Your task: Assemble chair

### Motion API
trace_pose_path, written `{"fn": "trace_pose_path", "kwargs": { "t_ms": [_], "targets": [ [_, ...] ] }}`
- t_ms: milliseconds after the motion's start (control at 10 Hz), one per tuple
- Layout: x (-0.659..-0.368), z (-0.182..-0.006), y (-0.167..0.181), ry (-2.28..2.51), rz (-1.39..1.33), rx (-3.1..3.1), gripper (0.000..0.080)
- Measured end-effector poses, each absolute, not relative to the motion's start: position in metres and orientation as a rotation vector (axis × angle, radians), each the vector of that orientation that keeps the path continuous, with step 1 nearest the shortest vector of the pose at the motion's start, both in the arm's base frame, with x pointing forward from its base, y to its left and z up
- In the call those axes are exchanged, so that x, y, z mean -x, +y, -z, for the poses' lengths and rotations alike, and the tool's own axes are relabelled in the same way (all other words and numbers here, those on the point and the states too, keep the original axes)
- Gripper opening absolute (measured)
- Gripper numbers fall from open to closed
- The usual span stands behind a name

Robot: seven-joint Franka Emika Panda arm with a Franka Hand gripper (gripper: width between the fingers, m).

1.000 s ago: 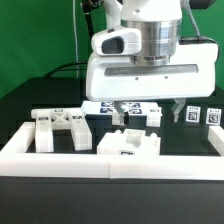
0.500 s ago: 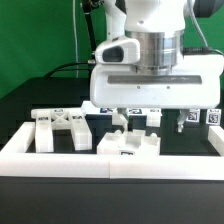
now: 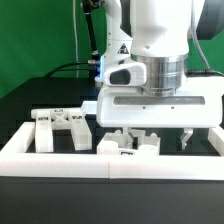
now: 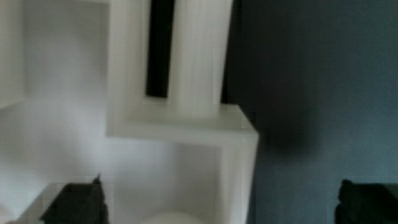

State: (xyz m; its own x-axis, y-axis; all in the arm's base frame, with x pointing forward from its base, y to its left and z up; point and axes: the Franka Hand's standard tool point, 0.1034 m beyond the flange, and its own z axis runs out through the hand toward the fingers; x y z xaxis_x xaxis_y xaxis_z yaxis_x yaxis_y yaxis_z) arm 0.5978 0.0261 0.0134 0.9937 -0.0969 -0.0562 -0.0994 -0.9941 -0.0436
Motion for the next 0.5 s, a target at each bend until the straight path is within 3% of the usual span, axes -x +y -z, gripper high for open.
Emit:
{"fn": "trace_pose_path", "kwargs": {
  "t_ms": [200,300,400,500],
  "targets": [
    [-0.5985,-0.0112,0.0255,0.145,-0.062,3.091,0.0399],
    [-0.5985,-0.0112,0.0257,0.143,-0.062,3.091,0.0399],
    [-0.5985,-0.0112,0.0259,0.140,-0.062,3.091,0.0195],
    [-0.5985,-0.0112,0.0261,0.138,-0.062,3.091,0.0195]
  ]
}}
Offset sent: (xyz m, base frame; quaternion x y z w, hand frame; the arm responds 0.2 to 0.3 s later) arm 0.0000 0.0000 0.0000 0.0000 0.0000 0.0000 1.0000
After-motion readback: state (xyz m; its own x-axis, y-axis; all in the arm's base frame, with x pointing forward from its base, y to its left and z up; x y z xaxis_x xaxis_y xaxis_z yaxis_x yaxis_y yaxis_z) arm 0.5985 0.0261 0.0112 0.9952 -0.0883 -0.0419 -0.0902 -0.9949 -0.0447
